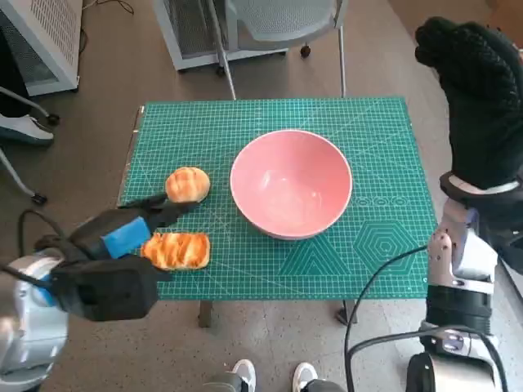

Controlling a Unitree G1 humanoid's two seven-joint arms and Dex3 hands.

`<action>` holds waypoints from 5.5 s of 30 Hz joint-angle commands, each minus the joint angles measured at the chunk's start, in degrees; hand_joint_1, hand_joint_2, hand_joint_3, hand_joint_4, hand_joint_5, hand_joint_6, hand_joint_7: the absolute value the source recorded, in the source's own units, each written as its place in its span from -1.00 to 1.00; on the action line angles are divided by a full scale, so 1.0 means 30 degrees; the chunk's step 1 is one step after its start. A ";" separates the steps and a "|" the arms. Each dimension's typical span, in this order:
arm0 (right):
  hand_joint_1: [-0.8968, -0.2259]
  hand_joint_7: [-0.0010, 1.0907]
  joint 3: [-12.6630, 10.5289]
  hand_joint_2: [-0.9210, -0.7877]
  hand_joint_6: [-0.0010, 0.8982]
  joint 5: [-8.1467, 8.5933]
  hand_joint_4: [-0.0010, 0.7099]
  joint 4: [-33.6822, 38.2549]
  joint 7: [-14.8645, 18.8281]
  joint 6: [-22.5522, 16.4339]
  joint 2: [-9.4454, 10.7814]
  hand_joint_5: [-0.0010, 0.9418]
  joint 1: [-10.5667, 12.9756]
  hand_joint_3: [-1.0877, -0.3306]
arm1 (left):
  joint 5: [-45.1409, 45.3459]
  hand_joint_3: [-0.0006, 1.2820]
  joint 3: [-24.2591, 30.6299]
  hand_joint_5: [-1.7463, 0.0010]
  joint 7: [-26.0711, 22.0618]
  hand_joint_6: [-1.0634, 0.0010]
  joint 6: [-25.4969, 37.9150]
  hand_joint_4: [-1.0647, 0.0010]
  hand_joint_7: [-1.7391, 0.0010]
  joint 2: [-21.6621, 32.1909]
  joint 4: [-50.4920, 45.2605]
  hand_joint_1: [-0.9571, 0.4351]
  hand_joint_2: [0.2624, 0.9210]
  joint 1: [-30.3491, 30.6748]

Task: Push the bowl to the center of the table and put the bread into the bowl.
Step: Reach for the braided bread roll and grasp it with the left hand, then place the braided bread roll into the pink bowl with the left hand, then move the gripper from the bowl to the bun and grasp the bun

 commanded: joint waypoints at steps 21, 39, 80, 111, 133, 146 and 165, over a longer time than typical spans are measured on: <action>0.14 -0.98 0.0100 -1.00 -0.03 0.0318 0.00 -0.0079 0.0118 0.0323 0.0099 -1.00 0.0421 0.38 | 0.4252 -0.97 -0.4102 0.94 0.4718 -0.14 -0.4351 0.00 0.93 -0.1320 0.7821 0.39 0.83 -0.1694; 0.12 -0.98 -0.0033 -1.00 -0.02 0.0265 0.01 0.0059 0.0113 -0.0278 0.0162 -0.99 0.0904 0.39 | 0.2494 -0.96 -0.0740 -0.32 0.4124 -0.28 -0.6278 -0.43 -0.18 -0.0223 0.2890 0.38 0.99 -0.1413; 0.11 -1.00 0.0205 -1.00 -0.03 -0.0245 0.04 -0.0558 -0.0406 0.0101 0.0171 -1.00 0.2270 0.61 | 0.3027 -0.94 -0.4522 -0.27 1.0204 -0.21 -1.2019 -0.39 -0.32 -0.8216 1.0915 0.38 1.00 -1.1690; 0.13 -1.00 0.0254 -1.00 -0.07 -0.1007 0.03 -0.1068 -0.1651 -0.0028 0.0363 -1.00 0.3001 0.54 | 0.4349 -0.94 -0.5612 1.00 0.8538 0.81 -1.0998 1.00 0.86 -0.7897 1.6102 -0.58 0.98 -1.3407; 0.13 -0.99 0.0294 -1.00 -0.07 -0.0144 0.00 0.0620 -0.0697 -0.0652 0.0557 -1.00 0.2179 0.55 | 0.0142 -0.97 -0.2119 1.00 0.6248 0.70 -1.1878 1.00 0.87 -0.4402 1.3677 -0.60 0.94 -1.1709; 0.15 -0.99 -0.0062 -1.00 -0.06 0.0251 0.01 0.2333 -0.0101 -0.1401 0.0579 -1.00 0.1322 0.56 | 0.0695 -1.00 -0.0854 1.00 0.5808 0.60 -1.0413 0.99 0.93 -0.1726 1.2644 -0.37 0.62 -0.9787; 0.14 -0.98 -0.0054 -1.00 -0.04 0.0515 0.06 0.3289 0.0576 -0.1570 0.0718 -0.98 0.0625 0.59 | 0.0918 -0.99 -0.2047 1.00 0.5019 0.61 -0.8762 0.99 0.98 -0.2377 1.5691 -0.24 0.60 -0.9794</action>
